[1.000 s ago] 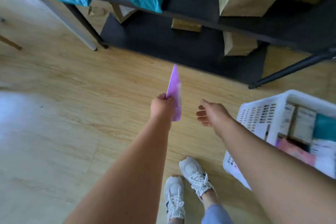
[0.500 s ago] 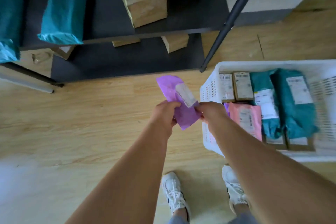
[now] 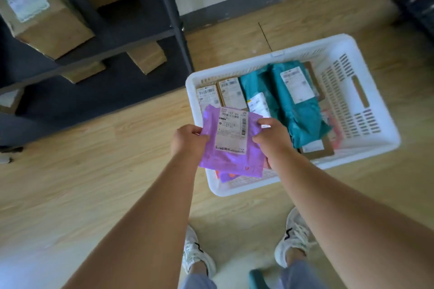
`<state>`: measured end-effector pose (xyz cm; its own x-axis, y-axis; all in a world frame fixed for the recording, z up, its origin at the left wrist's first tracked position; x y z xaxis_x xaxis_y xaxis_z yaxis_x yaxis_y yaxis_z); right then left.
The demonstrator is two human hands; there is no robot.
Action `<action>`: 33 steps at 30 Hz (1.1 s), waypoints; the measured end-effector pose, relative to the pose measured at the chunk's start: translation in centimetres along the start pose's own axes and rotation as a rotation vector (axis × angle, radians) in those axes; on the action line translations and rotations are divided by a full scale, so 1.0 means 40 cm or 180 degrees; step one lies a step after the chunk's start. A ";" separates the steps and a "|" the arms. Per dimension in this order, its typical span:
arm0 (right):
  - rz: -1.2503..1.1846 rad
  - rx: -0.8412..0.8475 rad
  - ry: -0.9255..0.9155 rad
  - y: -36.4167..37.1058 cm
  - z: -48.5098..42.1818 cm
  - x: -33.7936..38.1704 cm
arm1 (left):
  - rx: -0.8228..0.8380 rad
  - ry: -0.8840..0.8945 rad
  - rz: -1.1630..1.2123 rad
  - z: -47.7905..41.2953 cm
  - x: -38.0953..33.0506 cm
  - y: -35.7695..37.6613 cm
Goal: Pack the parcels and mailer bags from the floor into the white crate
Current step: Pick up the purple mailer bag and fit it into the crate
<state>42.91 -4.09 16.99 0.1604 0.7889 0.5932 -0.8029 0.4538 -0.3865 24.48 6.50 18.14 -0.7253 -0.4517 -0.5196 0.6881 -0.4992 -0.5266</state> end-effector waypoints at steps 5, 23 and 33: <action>0.0322 -0.0099 0.0128 -0.289 -0.072 -0.090 | 0.0173 0.0005 -0.0563 0.119 -0.104 0.267; 0.1641 -0.0717 0.0170 -0.772 -0.324 -0.188 | 0.0782 0.0368 -0.1113 0.182 -0.341 0.791; 0.1519 -0.0907 -0.0042 -0.794 -0.514 -0.288 | 0.1360 -0.0397 0.0186 0.103 -0.331 1.074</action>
<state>78.37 -19.06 7.92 -0.1918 0.9300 0.3137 -0.5974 0.1430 -0.7891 63.56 -11.99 5.17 -0.7005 -0.5609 -0.4411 0.6764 -0.7189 -0.1601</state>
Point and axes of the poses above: each hand's wrist, its own z-axis away from the middle knuckle, its own y-axis out of the palm, x = y × z, the point moved 5 cm from there along -z, towards the middle knuckle, and after that the axes turned 2 degrees about x, right-handed, at the moved point
